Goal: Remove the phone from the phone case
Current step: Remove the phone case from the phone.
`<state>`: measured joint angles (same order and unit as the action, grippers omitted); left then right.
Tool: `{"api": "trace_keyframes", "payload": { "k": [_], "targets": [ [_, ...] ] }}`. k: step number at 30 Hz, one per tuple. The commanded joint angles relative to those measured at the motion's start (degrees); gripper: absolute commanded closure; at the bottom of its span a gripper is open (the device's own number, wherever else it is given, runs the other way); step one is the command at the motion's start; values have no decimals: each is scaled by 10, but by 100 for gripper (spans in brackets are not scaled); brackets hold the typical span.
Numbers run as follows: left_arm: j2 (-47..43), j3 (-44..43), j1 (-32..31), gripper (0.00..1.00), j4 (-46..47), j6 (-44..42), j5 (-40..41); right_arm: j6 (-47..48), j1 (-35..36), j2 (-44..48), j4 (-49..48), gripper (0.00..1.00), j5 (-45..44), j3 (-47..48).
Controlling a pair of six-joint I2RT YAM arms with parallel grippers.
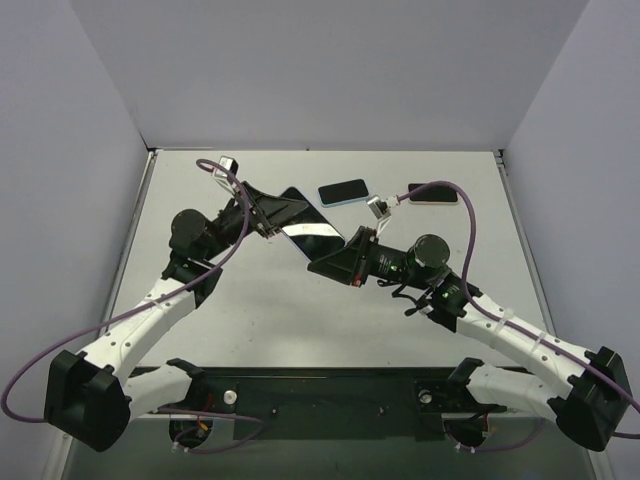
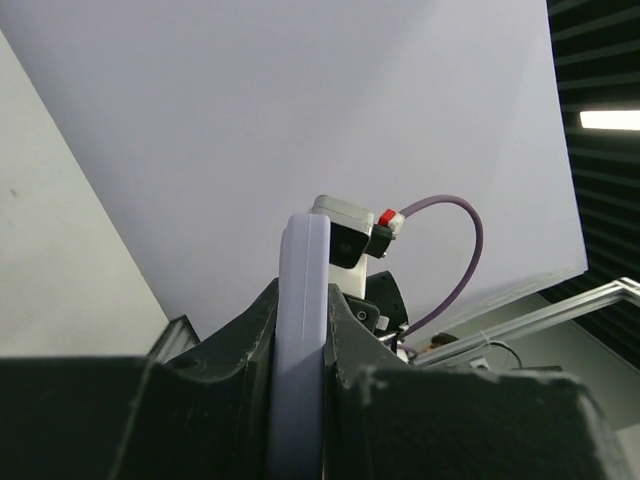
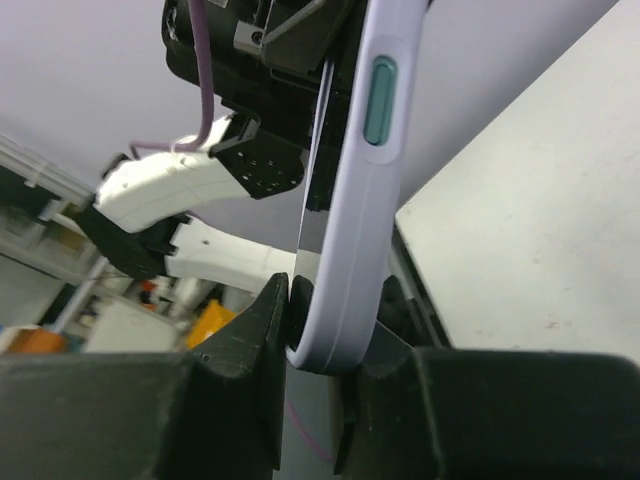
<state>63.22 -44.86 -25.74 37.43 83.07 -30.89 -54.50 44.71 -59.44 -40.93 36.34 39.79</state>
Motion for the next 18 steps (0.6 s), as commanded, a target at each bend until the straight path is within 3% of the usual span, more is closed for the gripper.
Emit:
{"api": "trace_keyframes", "payload": {
  "k": [1,4,14,18],
  "targets": [
    [28,-37,24,100,-10,142,-50,248,28,44,98,100,-2,18],
    [30,-26,27,100,-3,210,-69,398,50,48,233,100,-51,48],
    [32,-26,32,100,6,298,-134,629,85,55,360,100,-87,116],
    [20,-36,32,100,-18,290,-150,651,91,56,357,100,-151,133]
  ]
}}
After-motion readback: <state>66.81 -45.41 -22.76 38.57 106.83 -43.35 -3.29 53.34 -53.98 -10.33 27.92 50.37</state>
